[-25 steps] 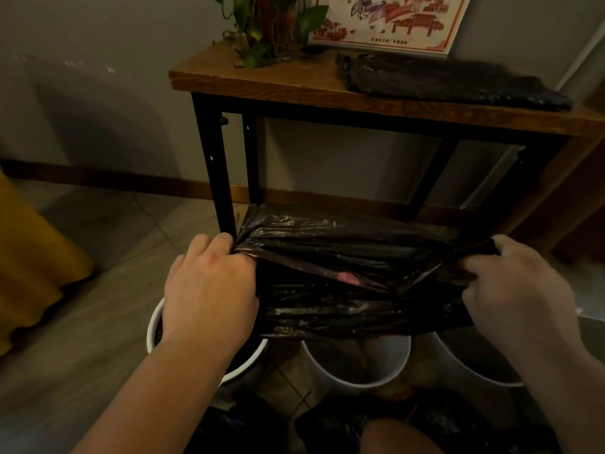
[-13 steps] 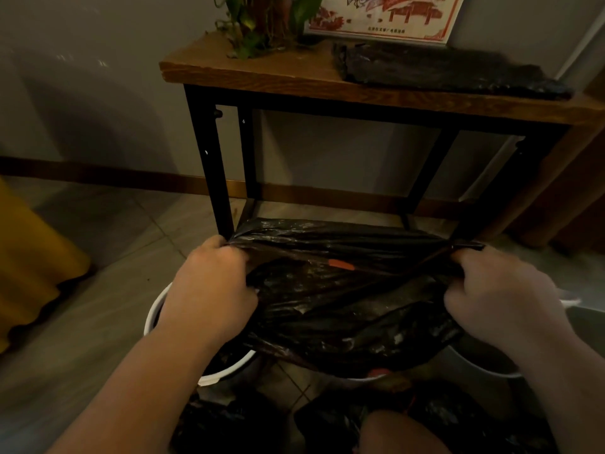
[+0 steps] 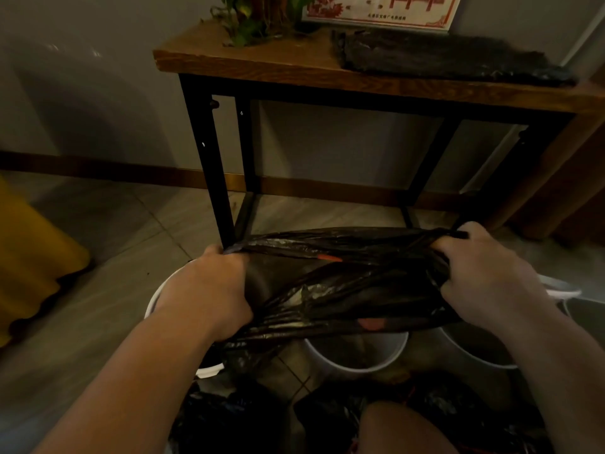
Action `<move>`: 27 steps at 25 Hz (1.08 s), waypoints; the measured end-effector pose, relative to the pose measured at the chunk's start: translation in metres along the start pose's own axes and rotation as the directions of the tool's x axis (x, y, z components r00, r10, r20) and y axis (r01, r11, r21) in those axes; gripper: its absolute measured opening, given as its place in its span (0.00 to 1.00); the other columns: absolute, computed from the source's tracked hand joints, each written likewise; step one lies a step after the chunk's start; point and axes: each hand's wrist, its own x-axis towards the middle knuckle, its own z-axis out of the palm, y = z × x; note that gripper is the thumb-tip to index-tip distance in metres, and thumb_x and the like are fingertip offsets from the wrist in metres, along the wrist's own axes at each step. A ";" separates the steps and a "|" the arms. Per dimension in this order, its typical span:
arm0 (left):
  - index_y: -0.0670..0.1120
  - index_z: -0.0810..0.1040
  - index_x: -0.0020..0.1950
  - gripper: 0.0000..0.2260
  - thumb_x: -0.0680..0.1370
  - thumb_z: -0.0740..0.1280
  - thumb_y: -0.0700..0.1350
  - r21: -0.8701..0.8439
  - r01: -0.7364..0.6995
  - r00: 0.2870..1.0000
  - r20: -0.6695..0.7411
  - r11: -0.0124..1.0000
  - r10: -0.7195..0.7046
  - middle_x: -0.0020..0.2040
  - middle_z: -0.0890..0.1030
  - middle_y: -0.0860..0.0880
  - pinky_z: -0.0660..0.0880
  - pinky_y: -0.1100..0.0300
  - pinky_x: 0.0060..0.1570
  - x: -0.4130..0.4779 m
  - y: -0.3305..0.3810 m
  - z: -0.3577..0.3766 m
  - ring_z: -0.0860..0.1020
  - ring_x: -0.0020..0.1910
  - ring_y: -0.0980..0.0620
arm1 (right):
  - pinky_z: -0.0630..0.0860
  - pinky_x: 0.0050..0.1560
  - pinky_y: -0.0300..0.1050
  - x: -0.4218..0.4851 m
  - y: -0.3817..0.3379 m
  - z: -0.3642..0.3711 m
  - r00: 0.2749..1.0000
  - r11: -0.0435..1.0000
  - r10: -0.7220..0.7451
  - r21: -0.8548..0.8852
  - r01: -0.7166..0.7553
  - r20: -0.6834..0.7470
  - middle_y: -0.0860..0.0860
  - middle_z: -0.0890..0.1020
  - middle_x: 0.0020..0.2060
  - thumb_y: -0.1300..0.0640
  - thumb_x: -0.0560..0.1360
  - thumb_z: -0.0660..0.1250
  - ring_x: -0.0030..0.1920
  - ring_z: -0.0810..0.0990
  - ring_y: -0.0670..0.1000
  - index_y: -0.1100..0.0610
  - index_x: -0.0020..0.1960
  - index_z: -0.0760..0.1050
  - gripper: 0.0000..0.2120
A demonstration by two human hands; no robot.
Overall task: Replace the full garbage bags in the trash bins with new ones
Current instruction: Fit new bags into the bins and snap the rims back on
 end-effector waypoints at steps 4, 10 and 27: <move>0.63 0.72 0.69 0.30 0.69 0.75 0.63 0.068 -0.023 0.997 0.081 0.997 0.017 0.63 0.71 0.52 0.81 0.50 0.53 -0.007 0.002 0.001 0.79 0.57 0.46 | 0.80 0.50 0.50 -0.004 -0.001 0.000 0.990 0.985 -0.120 0.136 0.110 0.068 0.42 0.73 0.57 0.56 0.76 0.67 0.51 0.77 0.49 0.37 0.57 0.76 0.16; 0.64 0.80 0.59 0.14 0.77 0.69 0.48 0.041 -0.045 0.998 0.055 0.998 0.043 0.49 0.76 0.58 0.77 0.57 0.42 -0.008 0.003 -0.005 0.79 0.50 0.52 | 0.75 0.33 0.46 0.000 0.005 0.005 1.000 0.989 -0.014 0.144 0.017 -0.022 0.43 0.78 0.38 0.51 0.79 0.64 0.37 0.78 0.46 0.43 0.46 0.78 0.06; 0.62 0.71 0.67 0.24 0.72 0.71 0.56 0.165 -0.068 0.991 0.128 0.984 0.047 0.61 0.81 0.55 0.80 0.52 0.54 -0.007 0.008 0.000 0.81 0.59 0.49 | 0.72 0.42 0.47 -0.007 0.012 0.018 0.987 0.986 -0.156 -0.056 0.158 0.038 0.45 0.77 0.46 0.41 0.75 0.67 0.49 0.81 0.52 0.44 0.59 0.70 0.16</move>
